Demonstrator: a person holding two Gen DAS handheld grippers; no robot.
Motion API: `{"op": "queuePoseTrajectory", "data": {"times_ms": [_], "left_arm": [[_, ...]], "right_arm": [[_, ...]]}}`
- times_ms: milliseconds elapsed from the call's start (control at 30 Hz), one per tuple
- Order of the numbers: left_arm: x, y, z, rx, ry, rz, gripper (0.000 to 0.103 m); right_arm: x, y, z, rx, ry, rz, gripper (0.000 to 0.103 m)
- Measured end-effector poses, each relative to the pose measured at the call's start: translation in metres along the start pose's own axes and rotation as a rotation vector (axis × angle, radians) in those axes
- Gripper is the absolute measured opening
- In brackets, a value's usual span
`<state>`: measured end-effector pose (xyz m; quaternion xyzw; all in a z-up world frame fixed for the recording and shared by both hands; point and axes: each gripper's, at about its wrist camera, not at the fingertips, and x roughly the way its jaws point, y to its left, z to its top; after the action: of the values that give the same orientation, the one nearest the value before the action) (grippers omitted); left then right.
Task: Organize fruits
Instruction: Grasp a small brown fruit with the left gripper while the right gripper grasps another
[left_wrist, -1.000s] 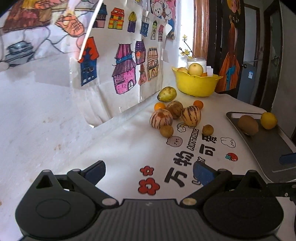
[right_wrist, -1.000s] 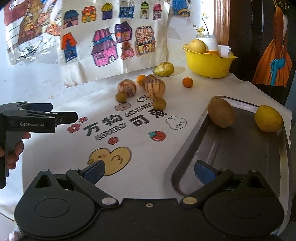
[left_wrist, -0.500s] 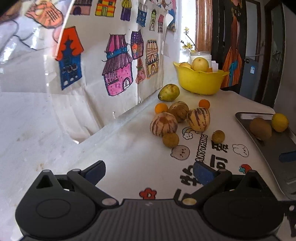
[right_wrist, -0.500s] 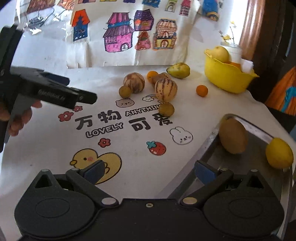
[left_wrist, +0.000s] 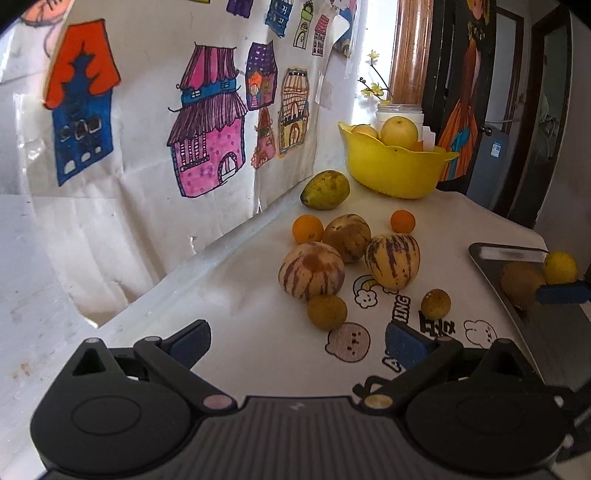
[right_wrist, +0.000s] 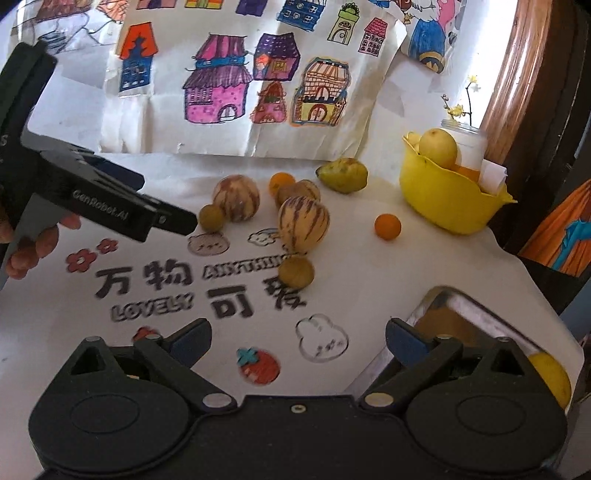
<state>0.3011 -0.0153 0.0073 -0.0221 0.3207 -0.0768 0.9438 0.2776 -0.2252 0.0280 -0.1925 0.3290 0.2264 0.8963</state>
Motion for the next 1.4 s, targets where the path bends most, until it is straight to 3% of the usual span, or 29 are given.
{"op": "queuePoseTrajectory", "data": {"times_ms": [467,767,1233,1400], "left_arm": [[0.023,0.004,0.005,-0.047,0.001,-0.038,0.098],[0.029,-0.001,0.005,-0.048,0.002,-0.073,0.079],[0.041,0.001,0.01,-0.098,0.034,-0.097,0.032],[0.039,-0.003,0.011,-0.105,0.045,-0.086,0.031]], "right_arm": [[0.045,-0.007,0.016,-0.037,-0.021,-0.019,0.082],[0.063,-0.009,0.023,0.009,-0.005,0.006,0.067],[0.069,-0.016,0.026,0.085,-0.007,0.066,0.035],[0.068,-0.01,0.026,0.066,-0.014,0.058,0.032]]}}
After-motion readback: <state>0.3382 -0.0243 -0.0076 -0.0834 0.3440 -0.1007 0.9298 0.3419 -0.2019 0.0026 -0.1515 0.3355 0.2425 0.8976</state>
